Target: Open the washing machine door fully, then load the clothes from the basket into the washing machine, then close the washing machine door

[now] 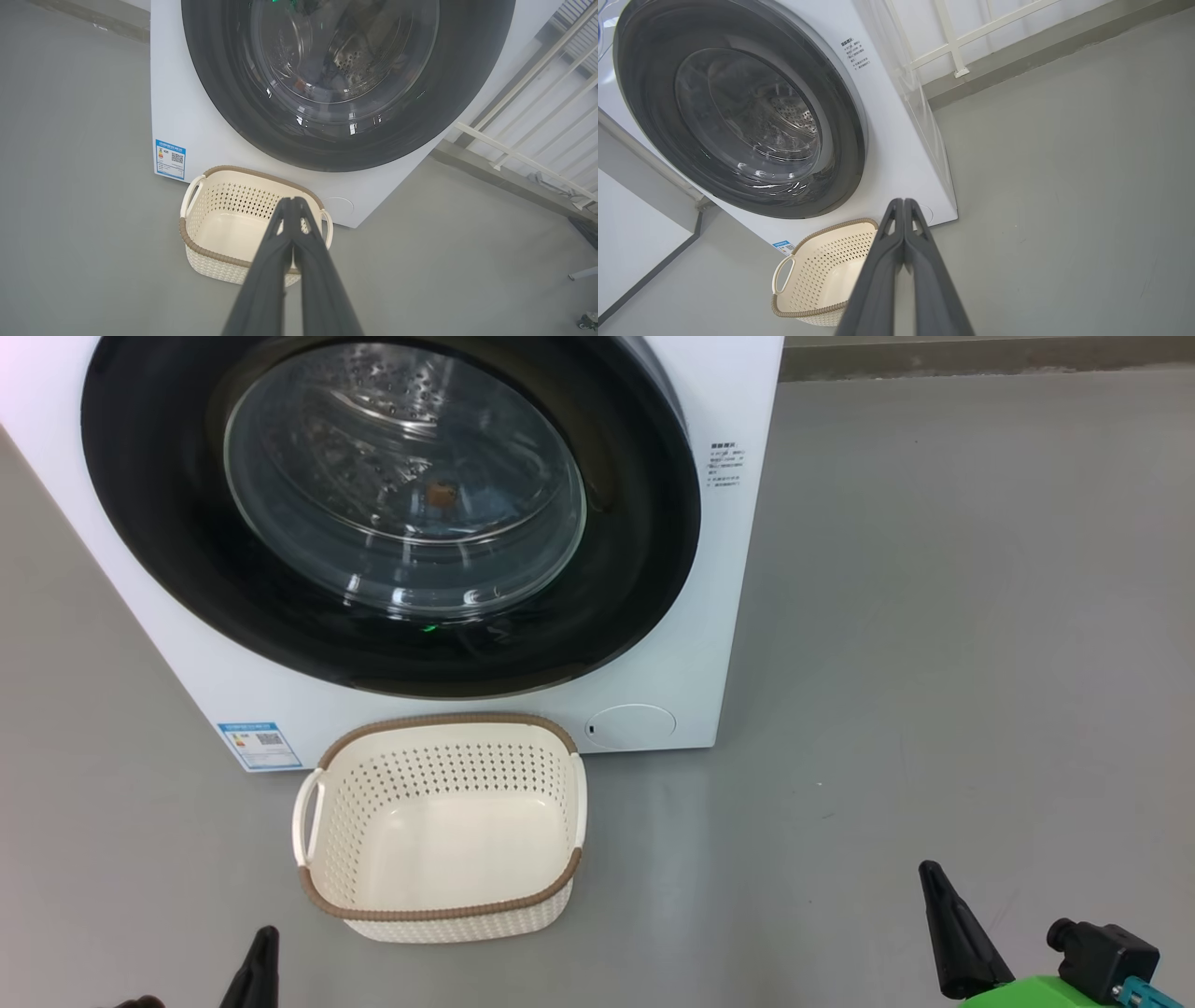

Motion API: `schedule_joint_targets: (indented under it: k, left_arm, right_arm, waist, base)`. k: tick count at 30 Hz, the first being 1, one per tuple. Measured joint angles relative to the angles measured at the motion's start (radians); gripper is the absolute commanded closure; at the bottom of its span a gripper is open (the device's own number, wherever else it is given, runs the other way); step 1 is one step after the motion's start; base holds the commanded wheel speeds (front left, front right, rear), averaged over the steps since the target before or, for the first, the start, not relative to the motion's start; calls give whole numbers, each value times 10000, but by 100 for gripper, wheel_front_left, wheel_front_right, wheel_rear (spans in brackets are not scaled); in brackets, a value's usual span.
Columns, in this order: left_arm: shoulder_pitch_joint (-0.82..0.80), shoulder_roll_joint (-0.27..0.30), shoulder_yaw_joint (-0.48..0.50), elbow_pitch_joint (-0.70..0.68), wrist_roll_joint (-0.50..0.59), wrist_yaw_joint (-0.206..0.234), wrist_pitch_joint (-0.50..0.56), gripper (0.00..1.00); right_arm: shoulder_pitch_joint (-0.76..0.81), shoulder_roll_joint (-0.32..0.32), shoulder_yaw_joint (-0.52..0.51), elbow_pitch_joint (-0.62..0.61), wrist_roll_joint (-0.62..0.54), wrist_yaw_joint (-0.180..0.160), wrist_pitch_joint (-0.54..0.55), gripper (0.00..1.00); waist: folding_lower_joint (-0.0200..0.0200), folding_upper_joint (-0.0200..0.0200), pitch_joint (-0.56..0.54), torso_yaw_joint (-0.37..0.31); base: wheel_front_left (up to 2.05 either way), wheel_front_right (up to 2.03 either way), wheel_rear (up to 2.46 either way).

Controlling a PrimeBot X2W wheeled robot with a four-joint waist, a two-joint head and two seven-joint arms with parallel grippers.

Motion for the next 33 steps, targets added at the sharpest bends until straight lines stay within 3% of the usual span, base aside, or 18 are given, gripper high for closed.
schedule_joint_targets:
  k: [33]
  left_arm:
    - [-488,-408,470,274,-3049,0,871,100]
  right_arm:
    - [-243,-88,-240,125,3572,0,836,100]
  waist:
    - [0,0,-34,-129]
  base:
    - [0,0,0]
